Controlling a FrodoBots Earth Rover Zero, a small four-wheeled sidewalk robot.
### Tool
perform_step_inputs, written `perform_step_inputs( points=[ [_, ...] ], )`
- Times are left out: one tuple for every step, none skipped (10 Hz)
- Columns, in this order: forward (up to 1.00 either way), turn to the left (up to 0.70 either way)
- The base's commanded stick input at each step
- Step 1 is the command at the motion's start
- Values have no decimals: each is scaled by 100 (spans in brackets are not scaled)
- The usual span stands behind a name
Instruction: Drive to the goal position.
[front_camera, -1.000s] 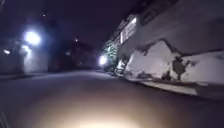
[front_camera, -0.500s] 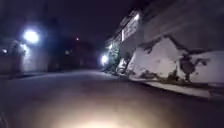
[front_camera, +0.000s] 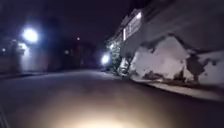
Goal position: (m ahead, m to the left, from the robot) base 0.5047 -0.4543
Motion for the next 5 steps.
perform_step_inputs(
  points=[
    [70, 0],
    [70, 0],
    [70, 0],
    [70, 0],
    [70, 0]
  ],
)
